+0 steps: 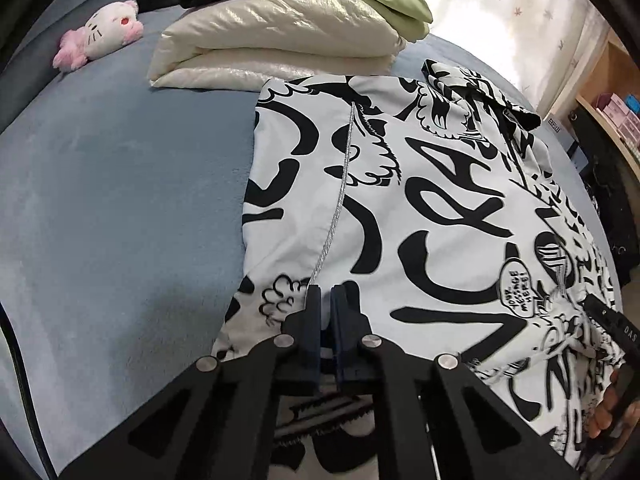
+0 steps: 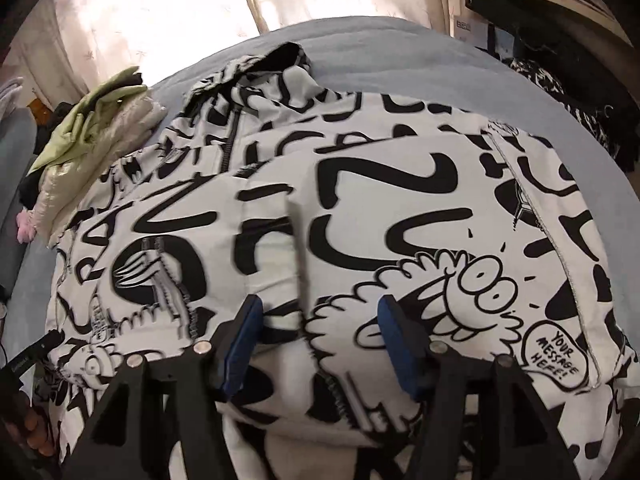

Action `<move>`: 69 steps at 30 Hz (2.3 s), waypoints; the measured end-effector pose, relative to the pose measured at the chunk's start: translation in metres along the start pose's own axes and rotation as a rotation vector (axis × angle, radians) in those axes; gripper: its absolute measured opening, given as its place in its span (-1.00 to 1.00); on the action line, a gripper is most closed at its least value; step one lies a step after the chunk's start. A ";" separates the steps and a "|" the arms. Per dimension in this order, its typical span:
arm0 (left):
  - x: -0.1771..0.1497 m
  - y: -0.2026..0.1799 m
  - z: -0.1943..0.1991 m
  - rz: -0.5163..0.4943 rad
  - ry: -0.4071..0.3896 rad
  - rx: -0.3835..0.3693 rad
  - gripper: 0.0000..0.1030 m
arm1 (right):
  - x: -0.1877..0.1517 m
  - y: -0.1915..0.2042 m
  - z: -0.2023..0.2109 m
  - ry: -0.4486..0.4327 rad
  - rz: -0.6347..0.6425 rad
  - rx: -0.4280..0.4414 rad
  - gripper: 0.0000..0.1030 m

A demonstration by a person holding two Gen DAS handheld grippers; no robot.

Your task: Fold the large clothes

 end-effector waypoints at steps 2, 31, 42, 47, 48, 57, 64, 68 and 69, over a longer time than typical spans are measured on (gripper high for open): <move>0.002 -0.003 0.013 0.007 -0.002 -0.012 -0.90 | 0.000 0.007 0.010 -0.012 0.006 0.020 0.14; -0.131 0.033 0.156 0.026 0.032 -0.009 -0.31 | -0.108 0.031 0.160 -0.075 0.036 0.129 0.18; -0.159 0.029 0.175 -0.025 0.012 0.001 -0.15 | -0.151 -0.004 0.192 -0.063 -0.015 0.096 0.18; -0.168 0.033 0.176 -0.031 0.023 0.009 -0.14 | -0.162 -0.015 0.200 -0.057 -0.015 0.077 0.18; -0.169 0.034 0.176 -0.028 0.026 0.011 -0.14 | -0.164 -0.018 0.202 -0.055 -0.014 0.072 0.18; -0.182 0.053 0.164 -0.005 0.090 0.032 0.07 | -0.188 -0.060 0.212 -0.014 -0.043 0.051 0.18; -0.186 0.064 0.152 0.044 0.123 0.008 0.11 | -0.208 -0.104 0.218 0.018 -0.106 -0.006 0.18; -0.185 0.065 0.149 0.053 0.131 -0.002 0.14 | -0.217 -0.123 0.219 0.036 -0.126 -0.047 0.18; -0.184 0.066 0.148 0.056 0.134 -0.006 0.15 | -0.219 -0.126 0.218 0.043 -0.138 -0.046 0.18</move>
Point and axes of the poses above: each gripper's, at about its wrist camera, not at the fingertips, and z roughly against the way its jaws point, y to its left, x to its top, the point moved 6 cm from there along -z, roughly the way its jaws point, and after that the axes turned 6 degrees about z, right-handed, at the moved point
